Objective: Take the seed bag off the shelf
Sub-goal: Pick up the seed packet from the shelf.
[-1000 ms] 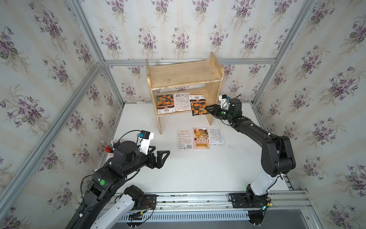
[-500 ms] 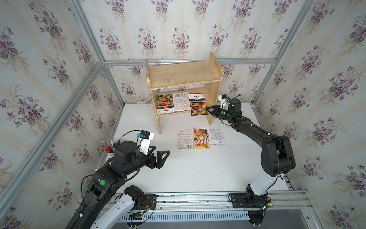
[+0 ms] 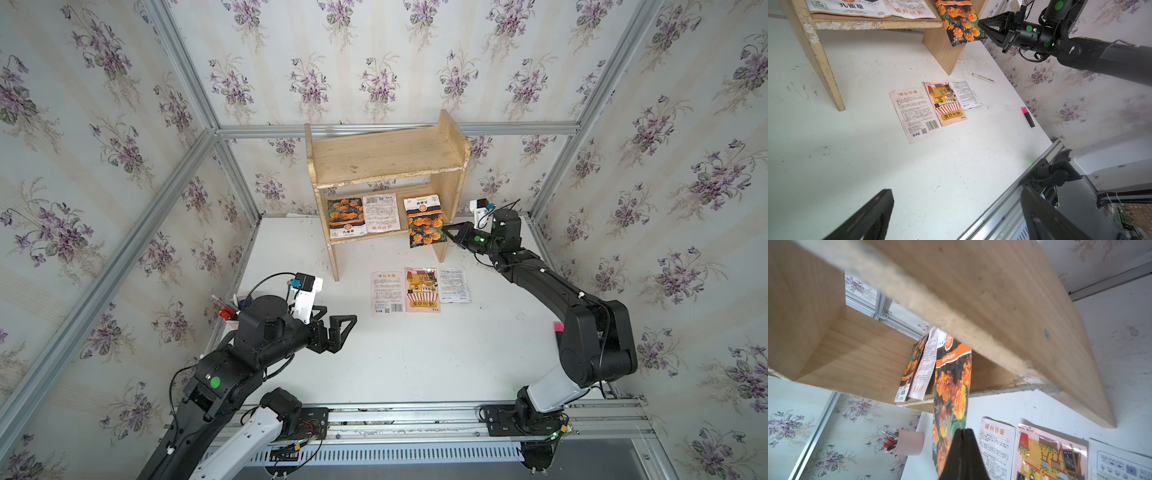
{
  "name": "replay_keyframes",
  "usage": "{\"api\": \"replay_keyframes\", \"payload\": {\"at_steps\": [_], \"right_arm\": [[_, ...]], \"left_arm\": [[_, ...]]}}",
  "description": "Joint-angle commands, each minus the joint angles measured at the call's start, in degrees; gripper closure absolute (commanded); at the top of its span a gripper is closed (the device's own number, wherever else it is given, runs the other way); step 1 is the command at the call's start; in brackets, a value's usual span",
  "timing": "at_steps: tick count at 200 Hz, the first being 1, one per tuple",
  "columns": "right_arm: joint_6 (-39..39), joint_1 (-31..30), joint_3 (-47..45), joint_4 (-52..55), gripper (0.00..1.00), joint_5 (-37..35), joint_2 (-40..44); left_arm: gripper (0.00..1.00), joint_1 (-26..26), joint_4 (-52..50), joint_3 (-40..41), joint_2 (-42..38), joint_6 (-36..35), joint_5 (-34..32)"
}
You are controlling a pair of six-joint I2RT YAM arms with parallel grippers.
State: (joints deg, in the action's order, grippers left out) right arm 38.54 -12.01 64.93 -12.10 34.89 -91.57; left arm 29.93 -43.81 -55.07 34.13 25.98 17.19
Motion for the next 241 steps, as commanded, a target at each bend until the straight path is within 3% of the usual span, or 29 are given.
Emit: {"api": "replay_keyframes", "payload": {"at_steps": [1, 158, 241], "right_arm": [[-2.18, -0.03, -1.38, 1.2, 1.0, -0.09, 2.55], [-4.73, -2.77, -14.62, 10.52, 1.0, 3.96, 29.81], [7.31, -9.58, -20.35, 3.41, 1.0, 8.41, 44.48]], "left_arm": [[0.0, -0.05, 4.53, 0.63, 0.32, 1.5, 1.66], [0.0, -0.05, 31.69, 12.45, 4.62, 13.0, 10.95], [0.0, -0.05, 50.85, 16.31, 4.56, 20.59, 14.82]]}}
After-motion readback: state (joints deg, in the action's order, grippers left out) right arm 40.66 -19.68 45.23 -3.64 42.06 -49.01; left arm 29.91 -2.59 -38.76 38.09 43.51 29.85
